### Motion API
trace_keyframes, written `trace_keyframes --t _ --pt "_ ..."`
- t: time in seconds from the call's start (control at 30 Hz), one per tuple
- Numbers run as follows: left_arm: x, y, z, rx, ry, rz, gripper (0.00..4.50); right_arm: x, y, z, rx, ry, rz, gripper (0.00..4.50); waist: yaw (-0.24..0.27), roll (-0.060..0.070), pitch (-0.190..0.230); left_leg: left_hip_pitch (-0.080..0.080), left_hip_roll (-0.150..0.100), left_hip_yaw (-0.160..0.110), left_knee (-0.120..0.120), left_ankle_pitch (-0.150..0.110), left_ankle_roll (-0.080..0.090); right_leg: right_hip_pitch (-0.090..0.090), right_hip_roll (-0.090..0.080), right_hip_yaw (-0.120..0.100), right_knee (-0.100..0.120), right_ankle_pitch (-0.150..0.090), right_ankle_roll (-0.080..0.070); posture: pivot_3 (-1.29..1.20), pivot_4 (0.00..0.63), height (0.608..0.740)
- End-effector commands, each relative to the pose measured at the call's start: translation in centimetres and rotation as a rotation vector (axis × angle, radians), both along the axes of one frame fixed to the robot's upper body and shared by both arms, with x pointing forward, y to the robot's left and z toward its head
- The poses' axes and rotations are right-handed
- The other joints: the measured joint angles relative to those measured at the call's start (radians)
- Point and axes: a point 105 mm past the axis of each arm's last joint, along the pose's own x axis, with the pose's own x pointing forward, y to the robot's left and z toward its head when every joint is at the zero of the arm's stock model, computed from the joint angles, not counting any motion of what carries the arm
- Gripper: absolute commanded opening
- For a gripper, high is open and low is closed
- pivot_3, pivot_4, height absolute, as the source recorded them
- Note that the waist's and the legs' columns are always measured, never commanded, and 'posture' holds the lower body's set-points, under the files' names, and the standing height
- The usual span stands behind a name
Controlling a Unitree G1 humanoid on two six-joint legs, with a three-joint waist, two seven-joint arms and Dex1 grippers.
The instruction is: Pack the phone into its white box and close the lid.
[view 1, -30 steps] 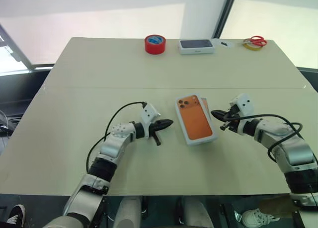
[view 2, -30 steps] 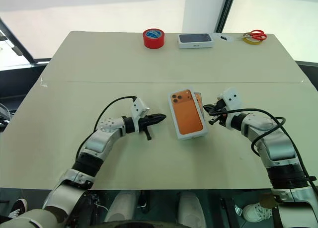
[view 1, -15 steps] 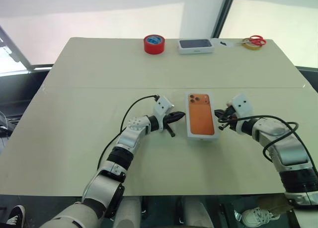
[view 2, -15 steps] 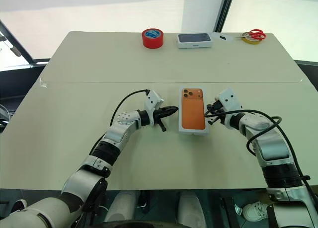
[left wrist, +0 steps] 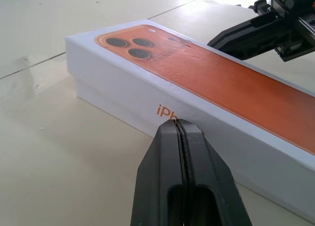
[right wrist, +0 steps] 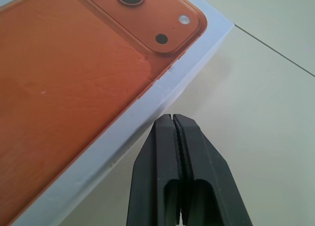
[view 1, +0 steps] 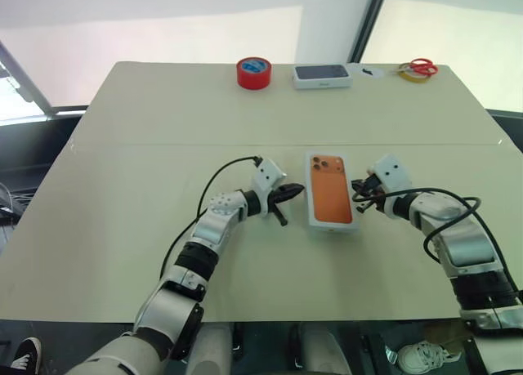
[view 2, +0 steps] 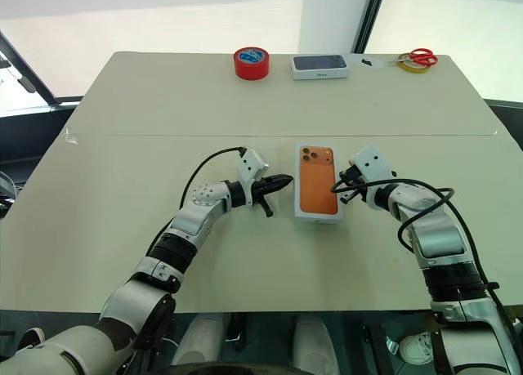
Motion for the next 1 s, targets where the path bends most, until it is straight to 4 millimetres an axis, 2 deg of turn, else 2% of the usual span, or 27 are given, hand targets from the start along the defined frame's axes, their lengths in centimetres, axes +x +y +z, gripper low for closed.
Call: trace_keyframes --t 0.03,0.13,0.23,0.27,0.3,0.37,0.43,0.5,0.6,0.67,0.7,0.8,0.87,0.93,1.0 --pt "0.3 0.1 3.5 -0.106 -0.059 0.013 0.00 1.4 -1.5 3.7 0.024 -0.147 -0.067 0.05 0.000 0.000 0.000 0.000 0.000 0.000 0.000 0.000 0.000 0.000 0.000 0.000 0.000 0.000 0.000 0.00 0.150 0.740" --pt "0.4 -0.6 5.7 -0.179 -0.075 0.008 0.00 1.7 -1.2 5.5 0.089 -0.215 -0.049 0.05 0.001 0.000 0.000 0.000 0.000 0.000 0.000 0.000 0.000 0.000 0.000 0.000 0.000 0.000 0.000 0.00 0.150 0.740" --pt "0.3 -1.4 6.5 -0.181 -0.098 -0.013 0.00 1.5 -0.3 6.4 0.148 -0.237 -0.001 0.05 0.002 0.000 0.000 0.000 0.000 0.000 0.001 0.000 0.000 0.002 0.001 -0.001 0.000 0.001 0.001 0.00 0.150 0.740" --pt "0.3 -1.9 6.5 -0.175 -0.089 -0.022 0.00 1.2 0.5 6.4 0.161 -0.226 0.048 0.05 0.002 0.000 0.000 0.001 0.000 0.000 0.001 0.000 0.000 0.002 0.001 -0.001 0.000 0.001 0.002 0.00 0.150 0.740" --pt "0.3 -2.5 5.7 -0.134 -0.068 -0.033 0.00 0.6 1.4 5.9 0.152 -0.197 0.103 0.05 0.002 0.000 0.000 0.001 0.000 0.000 0.001 0.000 0.000 0.003 0.001 -0.001 0.000 0.001 0.002 0.00 0.150 0.740" --pt "0.0 -3.1 3.2 -0.041 0.041 -0.070 0.00 -0.5 2.4 3.6 0.085 -0.099 0.179 0.05 0.002 0.000 0.000 0.001 0.000 -0.001 0.002 0.000 0.000 0.003 0.001 -0.002 0.000 0.001 0.002 0.00 0.150 0.740" --pt "0.0 -3.0 1.3 0.029 0.087 -0.057 0.00 -1.9 1.9 0.1 -0.095 0.016 0.219 0.05 0.002 0.000 0.000 0.002 0.000 -0.001 0.002 0.000 0.001 0.005 0.003 -0.003 0.000 0.001 0.002 0.00 0.150 0.740" --pt "-0.1 -2.7 0.2 0.080 0.102 -0.048 0.00 -3.1 1.5 -1.9 -0.231 0.064 0.260 0.05 0.001 0.001 -0.001 0.001 0.000 -0.002 0.004 -0.001 0.001 0.005 0.002 -0.004 0.000 0.001 0.002 0.00 0.150 0.740" --pt "-0.5 -1.9 -1.0 0.126 0.079 -0.058 0.00 -4.1 2.1 -2.5 -0.180 0.099 0.274 0.05 0.000 -0.002 -0.002 0.006 0.001 -0.004 0.005 -0.001 0.001 0.011 0.001 -0.006 -0.002 0.000 0.001 0.00 0.150 0.740" --pt "-0.8 -1.4 -1.3 0.114 0.088 -0.063 0.57 -4.2 2.4 -2.5 -0.147 0.107 0.270 0.00 0.000 -0.002 -0.004 0.009 0.001 -0.006 0.005 -0.003 -0.001 0.015 0.000 -0.008 -0.004 -0.002 -0.002 0.00 0.150 0.740" --pt "-0.8 -1.2 -1.0 0.094 0.093 -0.063 0.88 -4.1 2.5 -2.2 -0.100 0.115 0.265 0.26 0.000 -0.002 -0.004 0.009 0.001 -0.006 0.004 -0.003 -0.002 0.016 0.000 -0.008 -0.004 -0.002 -0.002 0.00 0.150 0.740" --pt "-0.3 -0.2 0.3 0.062 0.023 -0.033 2.37 -2.9 2.6 -0.2 -0.009 0.052 0.230 1.28 -0.003 -0.002 -0.004 0.009 0.001 -0.007 0.004 -0.004 -0.002 0.016 -0.001 -0.007 -0.004 -0.002 -0.002 0.00 0.150 0.740" --pt "-0.2 1.0 1.6 0.018 0.000 -0.035 3.42 -2.5 2.6 1.5 0.078 0.014 0.229 2.34 -0.006 -0.001 -0.004 0.009 0.001 -0.007 0.003 -0.004 -0.002 0.015 -0.001 -0.007 -0.004 -0.002 -0.002 0.00 0.150 0.740" --pt "-0.3 3.2 3.1 -0.023 -0.028 -0.041 4.48 -2.8 2.4 2.9 0.109 -0.018 0.263 3.42 -0.007 0.000 -0.002 0.006 0.001 -0.007 0.002 -0.003 -0.002 0.012 -0.001 -0.007 -0.004 -0.001 -0.002 0.00 0.150 0.740" --pt "-0.7 5.4 3.7 -0.046 -0.027 -0.033 4.50 -3.5 2.1 3.2 0.072 -0.030 0.321 4.45 -0.007 0.001 -0.002 0.003 0.001 -0.006 0.001 -0.001 -0.001 0.008 -0.001 -0.007 -0.004 0.000 0.001 0.00 0.150 0.740"
